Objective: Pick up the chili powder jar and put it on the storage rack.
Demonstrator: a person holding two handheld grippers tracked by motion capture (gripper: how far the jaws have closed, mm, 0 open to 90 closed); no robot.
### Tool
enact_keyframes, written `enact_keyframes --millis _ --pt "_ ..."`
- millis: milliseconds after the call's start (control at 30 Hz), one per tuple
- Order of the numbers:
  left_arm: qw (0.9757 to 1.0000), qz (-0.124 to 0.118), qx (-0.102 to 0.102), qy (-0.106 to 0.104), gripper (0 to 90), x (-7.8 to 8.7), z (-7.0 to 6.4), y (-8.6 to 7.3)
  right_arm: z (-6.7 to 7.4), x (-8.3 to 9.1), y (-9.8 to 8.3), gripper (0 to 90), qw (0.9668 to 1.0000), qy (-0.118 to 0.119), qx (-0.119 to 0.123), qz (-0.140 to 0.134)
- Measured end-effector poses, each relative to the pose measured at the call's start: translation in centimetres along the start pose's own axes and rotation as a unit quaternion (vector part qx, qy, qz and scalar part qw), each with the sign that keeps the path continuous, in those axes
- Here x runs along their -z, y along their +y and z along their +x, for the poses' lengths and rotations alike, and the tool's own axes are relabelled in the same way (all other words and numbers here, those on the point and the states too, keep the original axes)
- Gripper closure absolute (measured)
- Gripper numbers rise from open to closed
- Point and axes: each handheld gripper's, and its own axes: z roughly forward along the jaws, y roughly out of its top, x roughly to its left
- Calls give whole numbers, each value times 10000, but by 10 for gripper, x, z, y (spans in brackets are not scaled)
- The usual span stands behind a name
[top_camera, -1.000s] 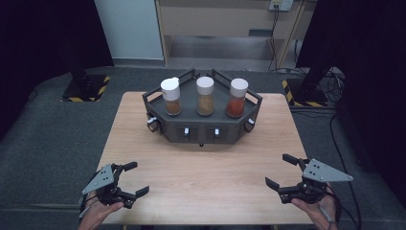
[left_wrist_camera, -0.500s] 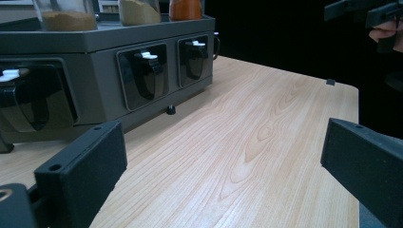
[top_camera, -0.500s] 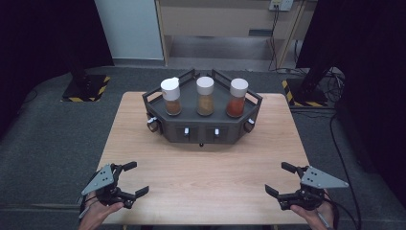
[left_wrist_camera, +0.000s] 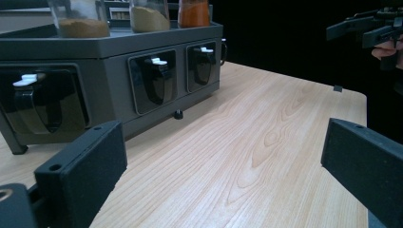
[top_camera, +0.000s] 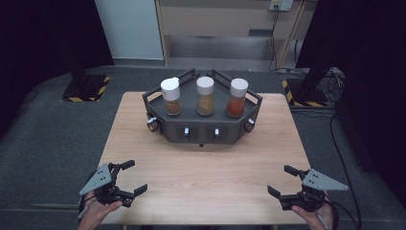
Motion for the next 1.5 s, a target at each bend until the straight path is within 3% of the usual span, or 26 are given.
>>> enact_keyframes --millis 167,733,1500 --pt "9999 -77 7 115 0 1 -2 -1 -4 3 -5 61 9998 -201 -48 -53" --pt "9993 -230 41 282 0 4 -3 -5 -14 2 -18 46 9983 -455 -227 -284" --pt "9991 -286 94 315 0 4 -2 -7 -18 0 -21 44 9977 -500 -299 -358"
